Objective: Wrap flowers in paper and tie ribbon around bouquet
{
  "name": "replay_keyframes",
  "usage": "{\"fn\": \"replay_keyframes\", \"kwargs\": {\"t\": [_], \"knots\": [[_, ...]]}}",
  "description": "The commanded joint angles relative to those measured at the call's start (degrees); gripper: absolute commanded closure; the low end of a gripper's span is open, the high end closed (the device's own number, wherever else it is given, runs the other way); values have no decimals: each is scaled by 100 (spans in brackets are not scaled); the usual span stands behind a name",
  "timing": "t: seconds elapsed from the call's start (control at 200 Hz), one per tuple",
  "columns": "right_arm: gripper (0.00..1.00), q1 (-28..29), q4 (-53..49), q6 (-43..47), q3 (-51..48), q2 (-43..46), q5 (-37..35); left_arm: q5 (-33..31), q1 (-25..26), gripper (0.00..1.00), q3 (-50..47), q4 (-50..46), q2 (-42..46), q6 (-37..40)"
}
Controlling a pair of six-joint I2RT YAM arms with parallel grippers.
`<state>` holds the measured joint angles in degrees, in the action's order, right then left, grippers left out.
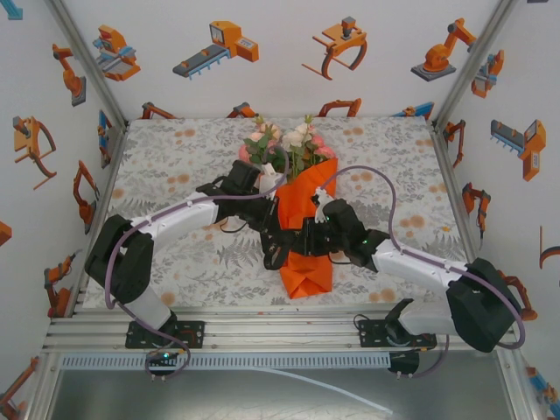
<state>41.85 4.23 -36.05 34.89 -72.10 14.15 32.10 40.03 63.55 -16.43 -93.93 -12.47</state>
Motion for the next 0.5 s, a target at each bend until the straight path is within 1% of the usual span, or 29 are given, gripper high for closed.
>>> {"fn": "replay_keyframes", "kwargs": {"t": [0.0,0.09,0.175,0.305,0.4,0.496], "knots": [[67,43,273,6,123,169,-218,227,-30,100,115,127,205,38],[65,43,200,177,71,340,-351,174,-63,100,106,221,263,-37],[63,39,164,464,12,521,-598,289,-89,100,62,527,287,-274],[60,43,551,1362,-316,782,-953,335,-101,100,2,945,287,-658],[57,43,1249,2224,-737,864,-850,271,-119,100,-12,1087,262,-789],[57,44,1698,2708,-938,799,-533,271,-132,100,-8,1075,234,-794]]}}
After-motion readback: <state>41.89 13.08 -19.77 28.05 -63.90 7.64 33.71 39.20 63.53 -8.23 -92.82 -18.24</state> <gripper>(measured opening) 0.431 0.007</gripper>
